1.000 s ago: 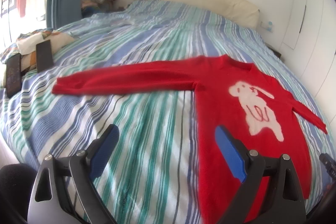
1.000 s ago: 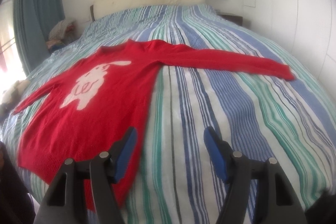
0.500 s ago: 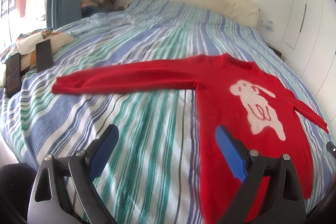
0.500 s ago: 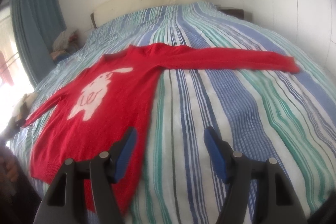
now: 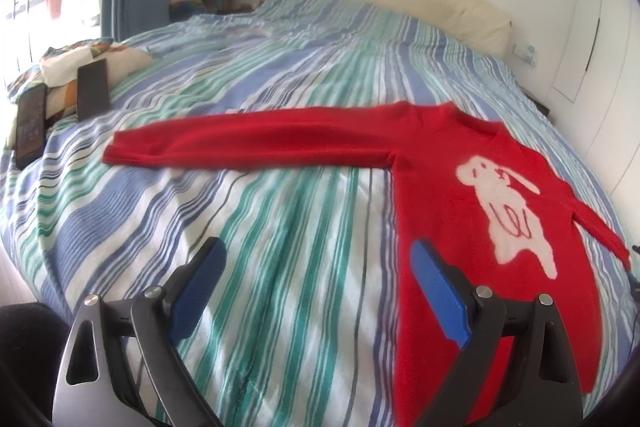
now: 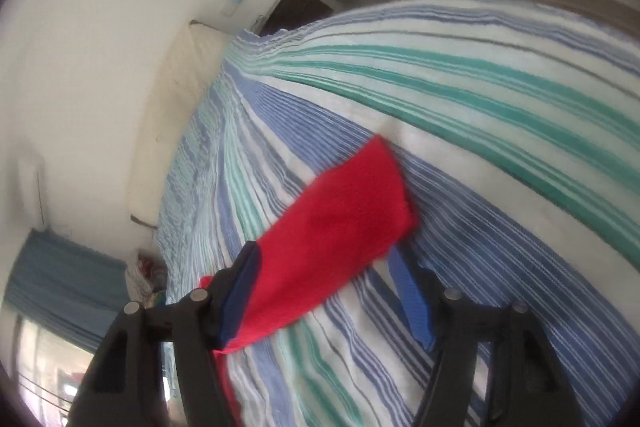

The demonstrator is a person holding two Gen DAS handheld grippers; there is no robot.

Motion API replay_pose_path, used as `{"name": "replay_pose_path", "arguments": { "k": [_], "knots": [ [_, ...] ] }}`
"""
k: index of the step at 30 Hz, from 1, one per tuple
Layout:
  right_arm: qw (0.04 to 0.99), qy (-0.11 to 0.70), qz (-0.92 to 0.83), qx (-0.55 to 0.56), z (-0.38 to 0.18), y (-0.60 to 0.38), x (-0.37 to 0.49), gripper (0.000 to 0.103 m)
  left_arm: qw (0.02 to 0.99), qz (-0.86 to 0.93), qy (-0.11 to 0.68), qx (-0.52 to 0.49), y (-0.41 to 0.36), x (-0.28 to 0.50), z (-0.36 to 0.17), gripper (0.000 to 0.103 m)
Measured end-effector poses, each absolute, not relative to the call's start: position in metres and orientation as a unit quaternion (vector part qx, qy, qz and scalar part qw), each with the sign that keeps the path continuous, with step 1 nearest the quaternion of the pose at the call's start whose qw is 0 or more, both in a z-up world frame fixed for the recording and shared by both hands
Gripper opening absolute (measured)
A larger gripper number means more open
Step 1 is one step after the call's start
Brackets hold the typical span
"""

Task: Fold small clothes
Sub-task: 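Grasp the other sleeve cuff with the right gripper and fold it across the body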

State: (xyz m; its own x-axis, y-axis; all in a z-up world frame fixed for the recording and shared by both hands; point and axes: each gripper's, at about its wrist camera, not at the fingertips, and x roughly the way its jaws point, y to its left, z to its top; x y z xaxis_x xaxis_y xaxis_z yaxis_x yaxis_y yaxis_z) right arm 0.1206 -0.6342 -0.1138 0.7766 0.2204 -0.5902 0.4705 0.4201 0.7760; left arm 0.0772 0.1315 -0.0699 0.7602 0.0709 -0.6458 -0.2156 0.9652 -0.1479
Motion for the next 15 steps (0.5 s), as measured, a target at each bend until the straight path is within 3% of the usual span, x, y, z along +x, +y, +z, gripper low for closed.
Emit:
{"name": "replay_pose_path", "arguments": {
  "k": [2, 4, 7, 9, 11, 15],
  "knots": [
    [0.775, 0.309, -0.090, 0.544, -0.126, -0.639, 0.123, 0.054, 0.931, 0.082, 0.340, -0.101, 0.130, 0.080, -0.072, 0.094],
    [0.777, 0.292, -0.084, 0.551, -0.131, -0.643, 0.133, 0.052, 0.930, 0.085, 0.343, -0.099, 0.129, 0.082, -0.074, 0.094],
    [0.781, 0.285, -0.108, 0.544, -0.137, -0.646, 0.143, 0.034, 0.930, 0.089, 0.343, -0.097, 0.129, 0.081, -0.075, 0.094],
    [0.782, 0.281, -0.116, 0.545, -0.141, -0.645, 0.147, 0.027, 0.930, 0.089, 0.344, -0.097, 0.130, 0.081, -0.076, 0.094],
    [0.783, 0.292, -0.121, 0.536, -0.142, -0.646, 0.153, 0.004, 0.928, 0.085, 0.348, -0.100, 0.130, 0.083, -0.076, 0.094],
    [0.807, 0.287, -0.144, 0.495, -0.108, -0.637, 0.157, 0.004, 0.931, 0.080, 0.342, -0.103, 0.131, 0.079, -0.072, 0.094]
  ]
}}
